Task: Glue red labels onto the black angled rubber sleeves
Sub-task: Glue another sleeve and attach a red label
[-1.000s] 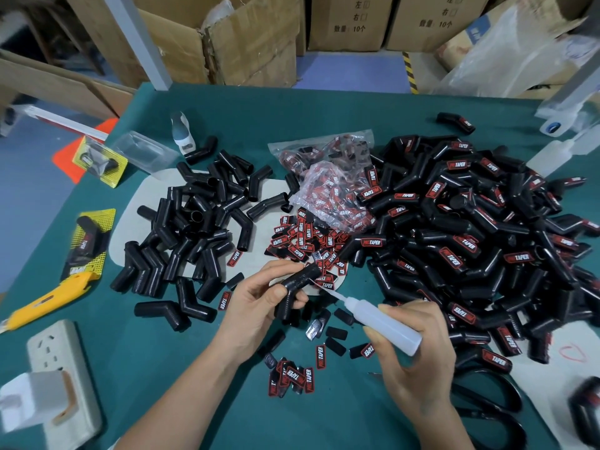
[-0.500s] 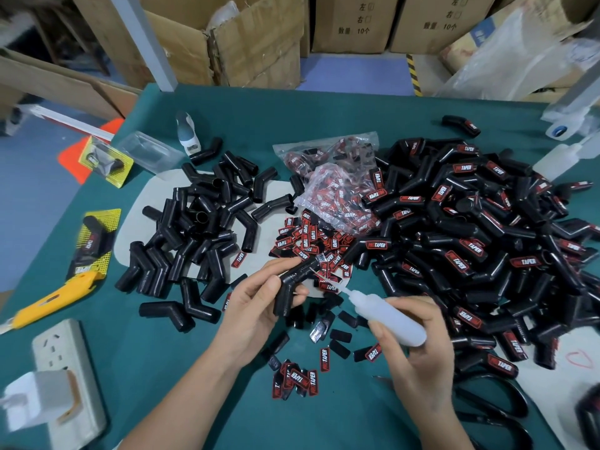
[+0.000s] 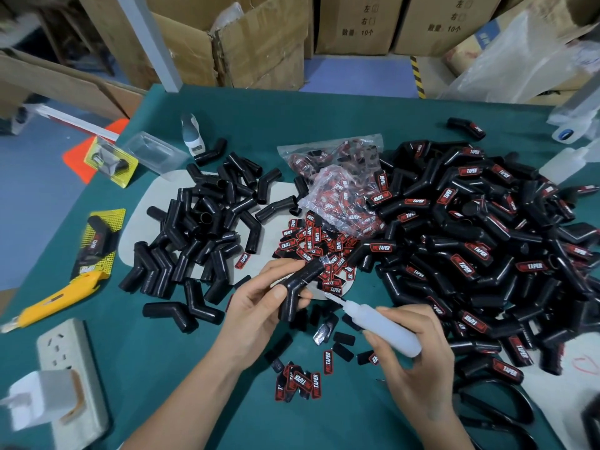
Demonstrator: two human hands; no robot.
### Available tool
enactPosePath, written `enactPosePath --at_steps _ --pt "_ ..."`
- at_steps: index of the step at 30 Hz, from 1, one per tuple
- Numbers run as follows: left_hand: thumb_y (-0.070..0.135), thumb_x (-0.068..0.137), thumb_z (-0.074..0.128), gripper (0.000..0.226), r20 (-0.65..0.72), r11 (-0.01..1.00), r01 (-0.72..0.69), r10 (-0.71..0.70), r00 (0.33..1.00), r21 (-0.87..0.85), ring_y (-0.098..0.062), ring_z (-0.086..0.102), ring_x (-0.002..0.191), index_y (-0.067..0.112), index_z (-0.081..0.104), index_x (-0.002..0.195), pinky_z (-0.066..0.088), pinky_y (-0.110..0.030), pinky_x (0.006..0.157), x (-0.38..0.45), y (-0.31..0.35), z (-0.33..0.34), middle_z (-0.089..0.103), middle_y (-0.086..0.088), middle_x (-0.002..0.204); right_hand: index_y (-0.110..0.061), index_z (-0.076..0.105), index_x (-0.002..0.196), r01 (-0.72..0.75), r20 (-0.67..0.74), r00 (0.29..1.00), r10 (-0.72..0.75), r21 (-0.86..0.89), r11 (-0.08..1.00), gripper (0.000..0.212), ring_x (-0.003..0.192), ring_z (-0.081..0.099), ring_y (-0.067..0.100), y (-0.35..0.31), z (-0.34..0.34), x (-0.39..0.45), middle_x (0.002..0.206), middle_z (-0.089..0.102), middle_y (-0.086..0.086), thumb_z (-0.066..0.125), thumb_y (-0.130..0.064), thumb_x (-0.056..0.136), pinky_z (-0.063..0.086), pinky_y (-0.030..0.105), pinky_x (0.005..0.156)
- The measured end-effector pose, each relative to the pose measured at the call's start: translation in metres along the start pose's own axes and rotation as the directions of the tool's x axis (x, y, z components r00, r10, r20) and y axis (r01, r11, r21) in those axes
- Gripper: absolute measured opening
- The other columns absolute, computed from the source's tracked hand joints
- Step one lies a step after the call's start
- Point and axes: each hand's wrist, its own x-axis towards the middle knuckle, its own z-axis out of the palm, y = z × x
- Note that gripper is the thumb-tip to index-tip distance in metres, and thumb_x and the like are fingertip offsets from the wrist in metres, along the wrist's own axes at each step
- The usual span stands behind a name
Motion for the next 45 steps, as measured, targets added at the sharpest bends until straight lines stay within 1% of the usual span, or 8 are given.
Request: enactPosePath --at_steps 6,11,16,20,24,37,41,45 --pt "0.038 0.092 0.080 0.049 -0.010 1.000 0.008 -0.008 1.000 0.003 -0.025 0.073 0.095 0.009 0.073 0.131 0.058 -0.029 0.090 -0.0001 0.0015 0.0023 0.061 -0.001 0.129 -0.029 0.064 0.119 -0.001 0.005 1.000 0.001 -0.008 1.000 0.027 0.098 0.063 0.005 0.0035 0.0010 -0.0012 0.114 0.059 -0.019 0.072 -0.035 0.094 0.054 0.024 0.063" --pt "0.038 0.092 0.080 0.050 -0.006 1.000 0.011 -0.011 1.000 0.014 -0.024 0.073 0.095 0.009 0.073 0.131 0.059 -0.029 0.091 0.0000 0.0026 0.0029 0.061 0.000 0.131 -0.025 0.064 0.118 0.031 0.024 0.999 -0.030 -0.028 0.999 0.030 0.100 0.062 0.000 0.0055 0.0012 -0.0025 0.117 0.060 -0.016 0.073 -0.023 0.089 0.046 0.010 0.083" --pt "0.039 0.092 0.080 0.050 -0.003 1.000 0.007 -0.007 1.000 0.024 -0.025 0.072 0.094 0.009 0.073 0.132 0.058 -0.029 0.090 0.0002 0.0029 0.0026 0.061 -0.001 0.131 -0.025 0.064 0.118 0.025 0.011 1.000 -0.024 -0.016 1.000 0.030 0.100 0.062 0.000 0.0052 0.0017 -0.0017 0.118 0.059 -0.021 0.073 -0.023 0.089 0.047 0.010 0.082" --pt "0.037 0.093 0.079 0.049 0.009 1.000 0.001 -0.001 1.000 0.016 -0.024 0.072 0.095 0.008 0.072 0.132 0.059 -0.029 0.090 0.0004 0.0024 0.0020 0.061 -0.002 0.133 -0.023 0.064 0.118 0.047 0.027 0.999 -0.047 -0.005 0.999 0.025 0.100 0.061 0.000 0.0034 0.0016 -0.0016 0.120 0.057 -0.026 0.070 -0.034 0.097 0.047 0.010 0.082" --pt "0.037 0.094 0.078 0.048 0.016 1.000 -0.003 0.002 1.000 0.019 -0.023 0.073 0.096 0.009 0.072 0.133 0.059 -0.028 0.091 0.0003 0.0025 0.0017 0.061 -0.001 0.132 -0.024 0.064 0.118 0.037 0.018 0.999 -0.036 -0.016 0.999 0.030 0.099 0.063 0.001 0.0058 0.0014 -0.0022 0.118 0.059 -0.019 0.073 -0.024 0.089 0.050 0.013 0.078" --pt "0.039 0.091 0.081 0.051 0.006 1.000 -0.006 0.006 1.000 0.025 -0.024 0.072 0.094 0.009 0.073 0.131 0.059 -0.030 0.091 0.0009 -0.0001 0.0021 0.060 -0.001 0.131 -0.023 0.063 0.116 0.026 -0.023 0.999 -0.027 -0.041 0.999 0.029 0.098 0.060 -0.003 0.0056 -0.0011 -0.0018 0.105 0.064 -0.002 0.072 -0.023 0.088 0.045 0.008 0.081" --pt "0.038 0.090 0.082 0.052 0.004 1.000 0.004 -0.004 1.000 0.013 -0.026 0.072 0.095 0.008 0.073 0.132 0.059 -0.031 0.091 0.0002 0.0003 0.0014 0.059 -0.002 0.132 -0.022 0.063 0.115 0.043 -0.006 0.999 -0.043 -0.043 0.998 0.029 0.101 0.061 -0.003 0.0051 0.0012 -0.0030 0.107 0.064 -0.005 0.072 -0.022 0.087 0.046 0.009 0.084" --pt "0.035 0.092 0.080 0.050 0.012 1.000 0.006 -0.005 1.000 -0.008 -0.025 0.073 0.097 0.007 0.071 0.133 0.059 -0.030 0.092 -0.0003 -0.0001 -0.0005 0.060 -0.002 0.132 -0.019 0.062 0.116 0.033 -0.045 0.998 -0.037 -0.071 0.997 0.029 0.103 0.059 -0.005 0.0071 -0.0015 -0.0011 0.100 0.065 0.006 0.071 -0.022 0.088 0.045 0.008 0.086"
